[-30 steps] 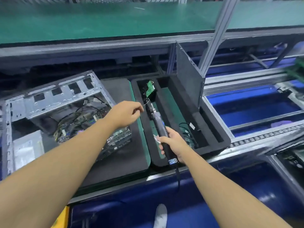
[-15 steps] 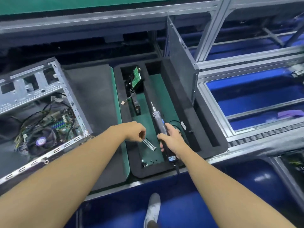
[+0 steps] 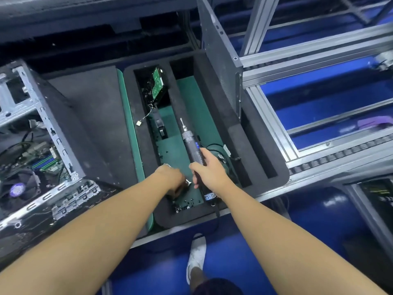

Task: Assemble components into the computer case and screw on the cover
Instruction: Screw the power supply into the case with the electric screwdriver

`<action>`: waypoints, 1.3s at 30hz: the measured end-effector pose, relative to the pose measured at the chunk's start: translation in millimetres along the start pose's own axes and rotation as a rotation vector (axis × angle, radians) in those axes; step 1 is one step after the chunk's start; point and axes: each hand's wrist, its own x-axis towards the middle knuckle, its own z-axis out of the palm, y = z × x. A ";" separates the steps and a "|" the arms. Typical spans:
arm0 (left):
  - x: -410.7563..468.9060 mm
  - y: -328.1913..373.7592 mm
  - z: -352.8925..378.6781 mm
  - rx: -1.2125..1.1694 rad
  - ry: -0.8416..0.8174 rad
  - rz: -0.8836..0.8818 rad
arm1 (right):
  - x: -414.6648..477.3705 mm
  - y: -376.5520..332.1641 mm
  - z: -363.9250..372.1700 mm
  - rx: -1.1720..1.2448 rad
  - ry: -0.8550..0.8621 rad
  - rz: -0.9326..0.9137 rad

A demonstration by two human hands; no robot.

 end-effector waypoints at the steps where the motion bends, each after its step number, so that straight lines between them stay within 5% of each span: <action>1: 2.0 2.1 1.2 0.029 -0.018 -0.001 | -0.4 0.2 -0.3 0.000 -0.003 -0.003; 9: 14.7 17.0 11.1 0.208 -0.087 -0.085 | -0.8 1.9 -1.4 0.007 0.018 0.028; 21: 13.8 15.1 11.0 0.066 -0.073 -0.107 | -1.9 -0.4 -1.6 -0.009 0.006 -0.013; 28: -11.3 -34.0 -16.8 -0.852 0.303 -0.190 | -0.5 -1.8 1.2 -0.029 0.018 0.018; 32: -35.6 -53.7 -12.5 -1.722 0.484 -0.255 | -4.2 -9.3 6.8 -0.095 -0.005 0.049; 39: -75.4 -48.1 -27.1 -2.378 0.909 -0.234 | -36.7 -35.8 28.6 -0.194 -0.001 0.009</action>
